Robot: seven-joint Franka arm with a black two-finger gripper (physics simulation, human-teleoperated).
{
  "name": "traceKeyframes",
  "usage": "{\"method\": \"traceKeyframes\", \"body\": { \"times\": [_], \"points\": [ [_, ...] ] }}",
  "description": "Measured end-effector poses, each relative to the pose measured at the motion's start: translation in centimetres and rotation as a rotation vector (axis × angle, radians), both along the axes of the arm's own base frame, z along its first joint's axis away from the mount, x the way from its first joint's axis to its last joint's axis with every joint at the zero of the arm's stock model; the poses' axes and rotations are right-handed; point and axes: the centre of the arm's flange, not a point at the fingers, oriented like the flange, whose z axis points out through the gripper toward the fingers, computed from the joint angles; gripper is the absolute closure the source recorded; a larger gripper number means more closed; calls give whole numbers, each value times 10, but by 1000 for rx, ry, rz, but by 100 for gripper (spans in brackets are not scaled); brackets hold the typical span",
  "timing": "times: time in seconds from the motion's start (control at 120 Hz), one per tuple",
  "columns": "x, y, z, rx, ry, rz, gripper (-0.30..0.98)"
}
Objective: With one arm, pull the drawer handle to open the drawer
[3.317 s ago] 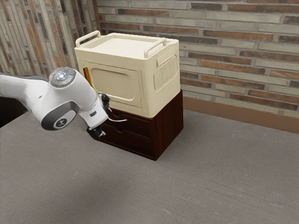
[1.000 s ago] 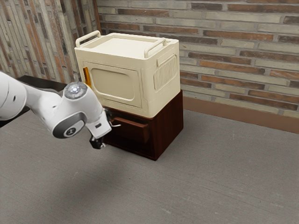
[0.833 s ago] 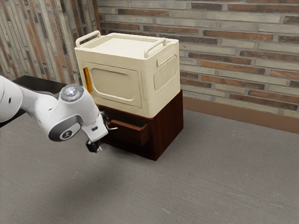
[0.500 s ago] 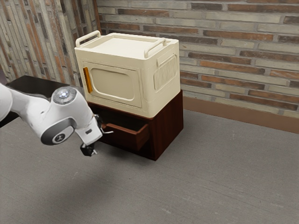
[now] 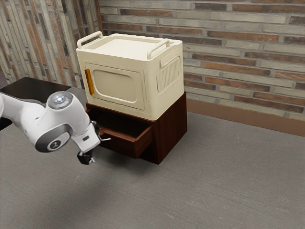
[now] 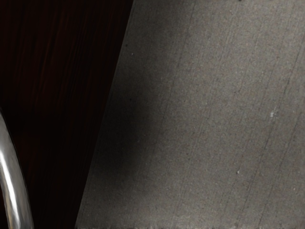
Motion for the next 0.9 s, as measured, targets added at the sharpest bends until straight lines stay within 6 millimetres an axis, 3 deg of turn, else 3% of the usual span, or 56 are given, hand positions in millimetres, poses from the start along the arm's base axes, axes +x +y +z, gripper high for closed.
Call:
{"method": "traceKeyframes", "body": {
  "times": [0.3, 0.9],
  "points": [
    [-16, 3, -2, -15, 19, 13, -1],
    [-40, 7, 5, -43, 14, 22, 6]
  ]
}}
